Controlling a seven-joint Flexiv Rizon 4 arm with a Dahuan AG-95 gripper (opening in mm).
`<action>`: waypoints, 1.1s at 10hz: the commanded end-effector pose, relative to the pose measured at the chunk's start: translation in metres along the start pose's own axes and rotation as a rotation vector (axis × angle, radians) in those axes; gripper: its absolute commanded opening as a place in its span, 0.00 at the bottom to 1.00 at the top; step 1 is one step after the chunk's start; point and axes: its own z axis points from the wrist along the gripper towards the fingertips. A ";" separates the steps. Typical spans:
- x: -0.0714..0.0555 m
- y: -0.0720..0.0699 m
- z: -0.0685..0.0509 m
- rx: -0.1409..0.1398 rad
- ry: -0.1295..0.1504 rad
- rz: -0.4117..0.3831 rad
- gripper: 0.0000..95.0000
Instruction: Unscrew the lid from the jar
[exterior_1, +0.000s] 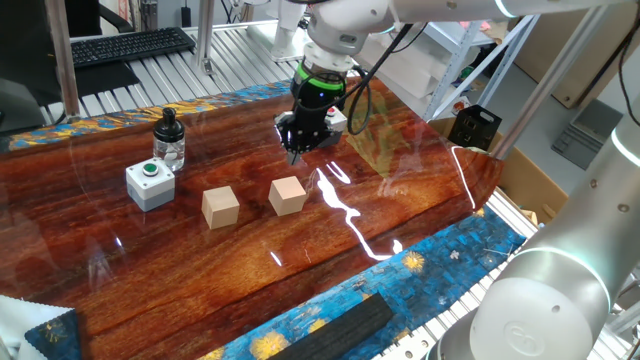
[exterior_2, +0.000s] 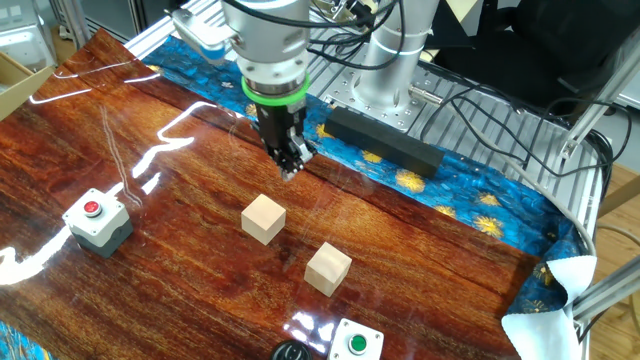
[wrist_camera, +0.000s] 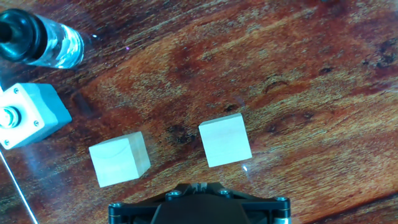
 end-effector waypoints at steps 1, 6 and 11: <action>-0.002 0.006 0.003 0.000 0.003 0.012 0.00; -0.018 0.034 0.007 0.003 0.004 0.047 0.00; -0.040 0.067 0.011 0.019 0.005 0.075 0.00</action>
